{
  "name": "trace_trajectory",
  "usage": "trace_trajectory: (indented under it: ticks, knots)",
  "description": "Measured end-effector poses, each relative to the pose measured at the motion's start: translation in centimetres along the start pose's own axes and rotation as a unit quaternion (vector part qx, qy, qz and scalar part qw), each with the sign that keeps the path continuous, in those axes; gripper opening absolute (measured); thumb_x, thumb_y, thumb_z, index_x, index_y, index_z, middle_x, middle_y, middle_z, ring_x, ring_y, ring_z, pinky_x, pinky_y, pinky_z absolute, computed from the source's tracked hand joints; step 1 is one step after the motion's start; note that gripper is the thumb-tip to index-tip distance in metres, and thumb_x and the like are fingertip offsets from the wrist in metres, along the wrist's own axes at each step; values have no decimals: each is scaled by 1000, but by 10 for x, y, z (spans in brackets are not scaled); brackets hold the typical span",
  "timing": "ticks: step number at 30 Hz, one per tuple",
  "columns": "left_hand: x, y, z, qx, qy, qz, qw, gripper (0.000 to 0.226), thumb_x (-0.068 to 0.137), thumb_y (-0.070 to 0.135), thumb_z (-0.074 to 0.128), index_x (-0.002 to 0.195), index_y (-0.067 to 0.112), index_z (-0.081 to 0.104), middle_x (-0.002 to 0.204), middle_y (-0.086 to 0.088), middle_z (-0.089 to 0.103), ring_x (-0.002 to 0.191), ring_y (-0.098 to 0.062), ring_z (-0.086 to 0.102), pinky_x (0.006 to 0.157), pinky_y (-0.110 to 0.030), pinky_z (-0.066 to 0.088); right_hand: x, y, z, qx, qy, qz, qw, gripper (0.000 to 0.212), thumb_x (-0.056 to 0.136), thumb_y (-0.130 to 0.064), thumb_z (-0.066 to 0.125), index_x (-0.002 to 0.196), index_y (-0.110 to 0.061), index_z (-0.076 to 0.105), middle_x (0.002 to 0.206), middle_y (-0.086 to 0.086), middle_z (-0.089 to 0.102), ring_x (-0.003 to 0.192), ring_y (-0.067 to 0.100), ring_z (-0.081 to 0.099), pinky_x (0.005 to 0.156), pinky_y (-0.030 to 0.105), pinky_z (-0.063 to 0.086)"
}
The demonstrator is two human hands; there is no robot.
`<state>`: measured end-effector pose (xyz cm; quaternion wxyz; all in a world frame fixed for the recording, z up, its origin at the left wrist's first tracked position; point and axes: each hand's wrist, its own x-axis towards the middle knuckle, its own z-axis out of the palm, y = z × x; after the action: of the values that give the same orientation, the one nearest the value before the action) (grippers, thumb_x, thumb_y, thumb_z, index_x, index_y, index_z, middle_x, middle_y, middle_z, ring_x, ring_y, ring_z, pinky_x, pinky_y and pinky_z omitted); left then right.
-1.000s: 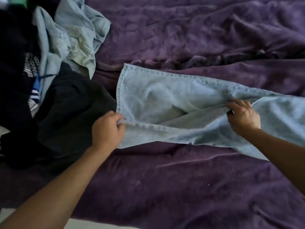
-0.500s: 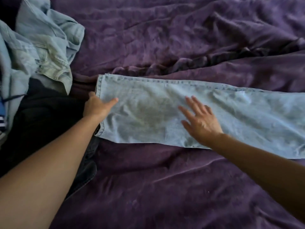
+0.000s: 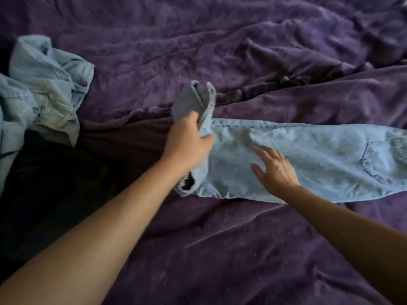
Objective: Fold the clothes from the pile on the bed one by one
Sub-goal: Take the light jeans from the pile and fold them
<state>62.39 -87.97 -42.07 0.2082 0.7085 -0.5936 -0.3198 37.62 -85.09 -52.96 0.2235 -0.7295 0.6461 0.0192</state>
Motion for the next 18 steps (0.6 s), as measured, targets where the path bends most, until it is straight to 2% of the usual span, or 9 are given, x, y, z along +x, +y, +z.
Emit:
trace_trajectory:
  ticks: [3,7,9,11,12,14,15,16,18]
  knots:
    - [-4,49,71,-6,-63,-24,998,25,83,24,65,97,12,49,94,-10,64,89,-33,61,69,-37,45,-20,57,-26,17,36,50,998,50,91,-35,59,138,-22,49,139,4,51,126,29,46,95,41,43]
    - [-11,73,157,-102,-191,-96,971,38,86,34,66,116,15,54,104,-7,64,91,-24,63,81,-35,52,-39,118,-44,27,50,88,995,48,90,-33,61,137,-23,51,136,3,52,125,28,47,89,42,45]
    - [-18,67,182,-47,-141,-28,989,30,87,32,64,112,15,60,105,-6,64,97,-24,61,85,-37,50,-47,146,-49,29,55,94,994,48,90,-32,61,136,-23,51,135,2,53,123,29,48,88,42,45]
    - [-16,49,198,134,-4,65,989,33,87,30,61,117,15,60,123,-13,55,117,-32,50,95,-47,44,-55,174,-54,33,61,97,993,49,88,-28,63,135,-21,52,135,4,53,124,30,46,92,43,44]
    - [-15,39,202,207,19,65,976,44,89,36,58,129,19,53,138,-17,44,129,-37,39,101,-53,38,-59,188,-56,30,56,91,994,49,88,-25,63,136,-18,52,137,5,52,126,31,45,96,44,42]
    - [-14,19,210,291,-95,-2,952,68,91,58,43,150,32,18,159,-15,6,145,-37,6,107,-63,19,-67,211,-58,6,32,66,997,51,88,-22,64,137,-16,52,141,6,50,129,31,43,100,45,40]
    - [-17,11,217,320,-173,-27,931,74,90,66,35,151,37,3,160,-11,-8,146,-35,-6,108,-66,14,-70,219,-60,-3,20,45,999,50,87,-22,65,136,-15,53,142,6,49,130,31,43,101,45,40]
    - [-22,5,225,344,-232,-41,909,76,89,70,29,150,39,-5,159,-8,-16,146,-34,-12,107,-67,12,-73,226,-61,-3,18,20,1000,49,87,-21,66,134,-14,55,141,7,51,129,32,45,99,46,42]
    - [-31,8,237,355,-276,-55,892,73,93,64,29,150,37,-7,159,-7,-16,146,-34,-11,108,-67,14,-78,241,-67,20,43,-14,999,46,84,-18,70,128,-10,60,133,10,56,120,36,52,93,48,47]
